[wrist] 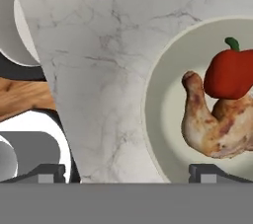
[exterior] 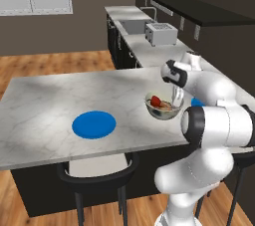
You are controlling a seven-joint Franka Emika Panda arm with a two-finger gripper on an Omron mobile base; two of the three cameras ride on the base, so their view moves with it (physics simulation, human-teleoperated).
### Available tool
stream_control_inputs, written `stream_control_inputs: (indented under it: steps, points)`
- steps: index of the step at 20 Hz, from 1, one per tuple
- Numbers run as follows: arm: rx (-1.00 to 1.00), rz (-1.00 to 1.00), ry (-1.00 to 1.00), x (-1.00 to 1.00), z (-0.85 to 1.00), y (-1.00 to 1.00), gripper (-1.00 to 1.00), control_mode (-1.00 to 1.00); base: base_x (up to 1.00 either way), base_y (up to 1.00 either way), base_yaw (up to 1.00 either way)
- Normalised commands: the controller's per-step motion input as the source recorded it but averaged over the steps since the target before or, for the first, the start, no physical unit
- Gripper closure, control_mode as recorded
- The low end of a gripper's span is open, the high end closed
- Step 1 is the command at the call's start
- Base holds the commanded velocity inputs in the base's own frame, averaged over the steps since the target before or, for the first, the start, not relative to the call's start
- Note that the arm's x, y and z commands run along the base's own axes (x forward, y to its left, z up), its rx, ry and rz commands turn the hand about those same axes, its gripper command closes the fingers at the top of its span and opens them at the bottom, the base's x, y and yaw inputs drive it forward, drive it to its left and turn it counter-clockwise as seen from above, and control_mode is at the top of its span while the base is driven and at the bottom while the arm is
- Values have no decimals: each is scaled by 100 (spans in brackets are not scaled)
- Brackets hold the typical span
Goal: Pick the chicken drumstick and bell pepper from their plates and place them in the bowl. Then put the bowl in the fridge.
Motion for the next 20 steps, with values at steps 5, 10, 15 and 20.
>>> stream_control_inputs:
  steps: [5,10,15,20]
  points:
    - [-19,-14,4,-25,24,10,-100,-100,0,0,0]
    - [-3,-21,0,-30,2,2,-100,-100,0,0,0]
    - [-1,-12,-9,-21,-5,6,-100,-100,0,0,0]
    - [-1,0,-17,7,-2,3,-100,-100,0,0,0]
